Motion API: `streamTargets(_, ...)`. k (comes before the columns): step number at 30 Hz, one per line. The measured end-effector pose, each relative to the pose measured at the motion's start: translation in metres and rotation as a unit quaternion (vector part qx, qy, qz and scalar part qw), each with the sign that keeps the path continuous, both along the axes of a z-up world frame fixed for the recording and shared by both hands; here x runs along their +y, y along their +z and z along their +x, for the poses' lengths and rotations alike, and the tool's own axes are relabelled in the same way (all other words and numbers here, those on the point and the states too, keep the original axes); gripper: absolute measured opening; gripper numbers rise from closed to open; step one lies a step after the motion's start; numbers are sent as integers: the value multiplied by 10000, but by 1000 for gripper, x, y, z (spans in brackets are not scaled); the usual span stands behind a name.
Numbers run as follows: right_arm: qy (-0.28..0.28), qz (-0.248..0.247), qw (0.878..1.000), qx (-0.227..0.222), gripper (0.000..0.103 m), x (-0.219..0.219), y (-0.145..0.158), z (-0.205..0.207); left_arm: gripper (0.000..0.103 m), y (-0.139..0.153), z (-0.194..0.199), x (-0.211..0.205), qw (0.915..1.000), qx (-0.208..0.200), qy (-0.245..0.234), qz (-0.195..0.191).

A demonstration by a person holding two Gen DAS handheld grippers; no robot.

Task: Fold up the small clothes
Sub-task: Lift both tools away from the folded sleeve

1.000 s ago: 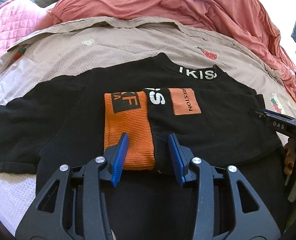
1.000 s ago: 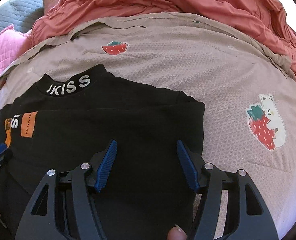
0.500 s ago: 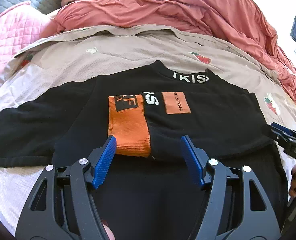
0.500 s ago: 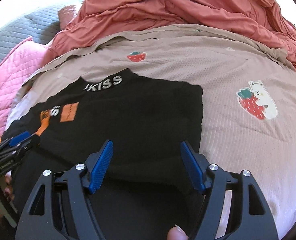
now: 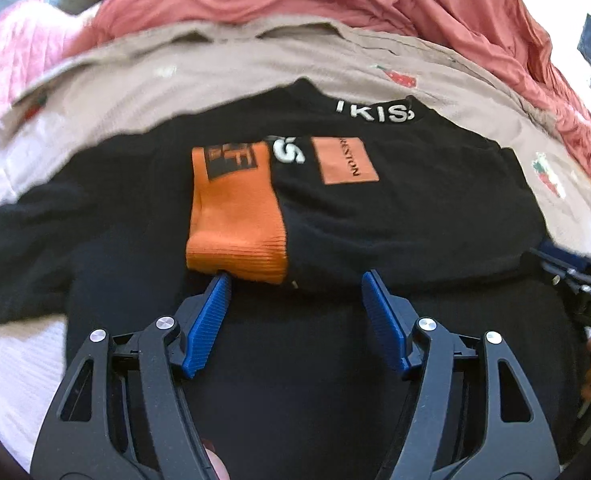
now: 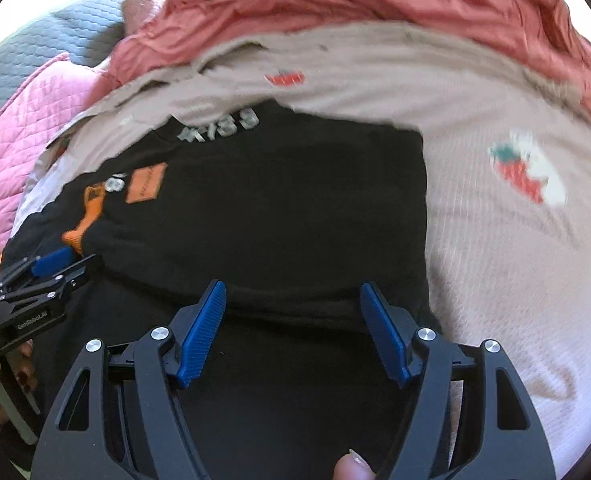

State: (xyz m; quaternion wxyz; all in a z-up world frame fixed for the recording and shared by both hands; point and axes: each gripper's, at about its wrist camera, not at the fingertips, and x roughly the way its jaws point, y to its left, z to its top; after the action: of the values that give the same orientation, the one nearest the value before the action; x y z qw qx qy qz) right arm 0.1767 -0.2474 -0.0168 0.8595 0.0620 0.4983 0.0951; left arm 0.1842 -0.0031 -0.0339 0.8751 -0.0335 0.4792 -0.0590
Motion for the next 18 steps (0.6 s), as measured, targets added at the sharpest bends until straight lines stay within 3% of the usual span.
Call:
streamTargets(7,8,80,9996,-278,69,-3,17,-10,65,16,-6,7,9996,-166,108,-176)
streamTargets(13,60,182,9987,-478,85,-2,33,-20,80,32,-14,13,9987,-427,234,-119)
streamTargets(18,127,172,9978,-624,85,5,44,-26,93,46,-26,25,9970,-669,378,-117)
